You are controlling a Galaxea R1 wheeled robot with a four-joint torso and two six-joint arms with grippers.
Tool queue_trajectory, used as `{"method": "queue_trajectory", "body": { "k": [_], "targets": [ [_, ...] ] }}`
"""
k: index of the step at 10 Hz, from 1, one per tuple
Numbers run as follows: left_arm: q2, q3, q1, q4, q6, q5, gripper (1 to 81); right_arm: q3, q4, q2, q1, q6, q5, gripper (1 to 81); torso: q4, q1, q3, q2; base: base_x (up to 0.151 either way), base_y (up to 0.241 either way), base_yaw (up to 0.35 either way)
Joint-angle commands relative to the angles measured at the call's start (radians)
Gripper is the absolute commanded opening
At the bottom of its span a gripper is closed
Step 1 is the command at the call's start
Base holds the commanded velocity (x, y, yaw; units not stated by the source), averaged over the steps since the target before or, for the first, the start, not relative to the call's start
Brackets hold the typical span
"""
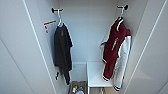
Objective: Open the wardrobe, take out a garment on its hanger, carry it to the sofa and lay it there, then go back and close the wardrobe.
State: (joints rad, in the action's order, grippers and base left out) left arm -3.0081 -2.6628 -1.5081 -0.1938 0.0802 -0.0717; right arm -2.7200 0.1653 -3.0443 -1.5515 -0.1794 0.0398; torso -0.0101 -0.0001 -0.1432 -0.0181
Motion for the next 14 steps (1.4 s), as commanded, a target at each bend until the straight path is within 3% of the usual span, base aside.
{"method": "queue_trajectory", "body": {
  "k": [1,14],
  "targets": [
    [0.006,0.003,0.03,-0.009,-0.004,0.055,81.1,0.005,0.013,-0.003,0.029,0.003,-0.061,81.1,0.0,0.0,0.0,0.0,0.107,0.0,0.0],
    [0.001,0.003,0.03,-0.009,-0.004,0.055,81.1,0.0,0.01,-0.003,0.032,0.0,-0.063,81.1,0.0,0.0,0.0,0.0,0.107,0.0,0.0]
  ]
}}
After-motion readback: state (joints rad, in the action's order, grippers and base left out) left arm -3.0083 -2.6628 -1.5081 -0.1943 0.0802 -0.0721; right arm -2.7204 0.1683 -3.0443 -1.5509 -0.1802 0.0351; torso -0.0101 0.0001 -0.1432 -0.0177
